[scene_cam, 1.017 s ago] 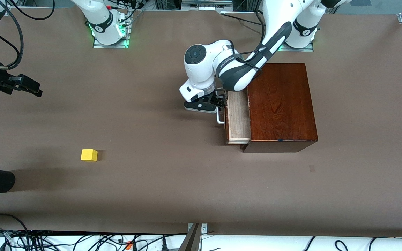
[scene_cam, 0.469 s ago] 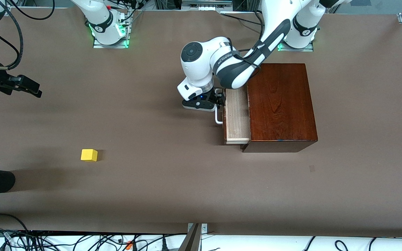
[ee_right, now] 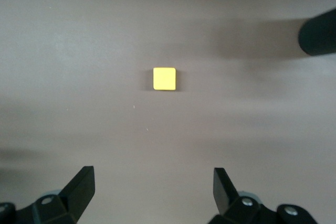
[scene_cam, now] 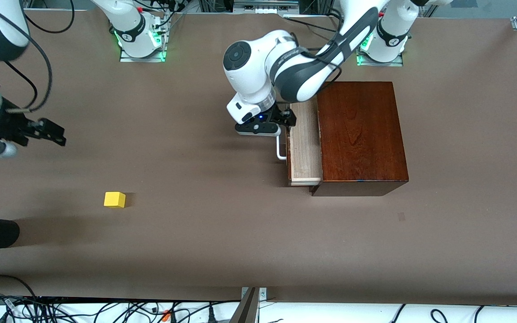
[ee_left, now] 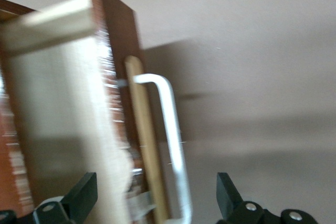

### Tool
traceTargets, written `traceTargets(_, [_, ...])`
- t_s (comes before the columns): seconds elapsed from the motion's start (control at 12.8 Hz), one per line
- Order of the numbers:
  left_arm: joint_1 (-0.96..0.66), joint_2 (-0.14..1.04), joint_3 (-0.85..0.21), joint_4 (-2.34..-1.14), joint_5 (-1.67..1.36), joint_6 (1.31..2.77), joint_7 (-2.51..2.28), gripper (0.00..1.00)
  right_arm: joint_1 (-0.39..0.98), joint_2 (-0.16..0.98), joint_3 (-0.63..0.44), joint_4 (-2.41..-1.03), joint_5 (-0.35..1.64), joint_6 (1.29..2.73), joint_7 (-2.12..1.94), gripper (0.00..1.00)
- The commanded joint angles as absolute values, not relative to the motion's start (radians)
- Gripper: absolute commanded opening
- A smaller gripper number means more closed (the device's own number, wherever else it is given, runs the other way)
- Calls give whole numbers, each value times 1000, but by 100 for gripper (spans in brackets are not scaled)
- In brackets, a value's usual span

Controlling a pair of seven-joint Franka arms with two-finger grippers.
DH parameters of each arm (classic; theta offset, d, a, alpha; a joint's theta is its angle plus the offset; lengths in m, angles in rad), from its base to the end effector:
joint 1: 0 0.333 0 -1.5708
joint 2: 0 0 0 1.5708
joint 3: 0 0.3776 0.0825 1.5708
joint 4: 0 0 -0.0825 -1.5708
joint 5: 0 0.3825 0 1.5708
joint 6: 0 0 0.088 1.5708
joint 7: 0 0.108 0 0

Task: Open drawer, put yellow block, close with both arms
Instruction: 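Reach the yellow block with the right gripper while the left gripper withdraws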

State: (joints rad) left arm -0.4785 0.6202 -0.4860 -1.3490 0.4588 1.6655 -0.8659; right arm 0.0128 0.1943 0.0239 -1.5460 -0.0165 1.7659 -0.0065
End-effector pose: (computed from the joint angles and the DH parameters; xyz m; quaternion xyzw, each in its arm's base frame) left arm 0.5128 -0.5130 0.4253 -0.9871 0.0743 0.0046 0.1420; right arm 0.6352 0.0203 0.5987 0.9996 0.0228 0.0129 0.0056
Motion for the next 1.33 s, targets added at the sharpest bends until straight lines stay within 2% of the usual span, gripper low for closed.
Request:
traceTargets(0.0, [-396, 530, -482, -1327, 358, 1577, -717, 100, 41, 320, 23, -1437, -24, 1736, -17, 100])
traceTargets(0.16, [-310, 467, -482, -1325, 270, 1540, -606, 100, 57, 395, 21, -1440, -93, 1755, -8, 100])
traceTargets(0.63, [-59, 339, -483, -1324, 190, 1448, -201, 100, -2, 619, 15, -1500, -52, 2046, 1, 100])
traceTargets(1.02, [83, 281, -480, -1322, 155, 1342, -123, 100, 11, 689, 15, -1560, 28, 2170, 61, 100])
traceTargets(1.09, [96, 243, -450, -1328, 96, 1350, -111, 100, 11, 684, 14, -1610, 28, 2233, 63, 100])
traceTargets(1.25, [22, 192, -254, -1347, 34, 1361, -40, 100, 11, 672, 12, -1690, 23, 2331, 57, 100])
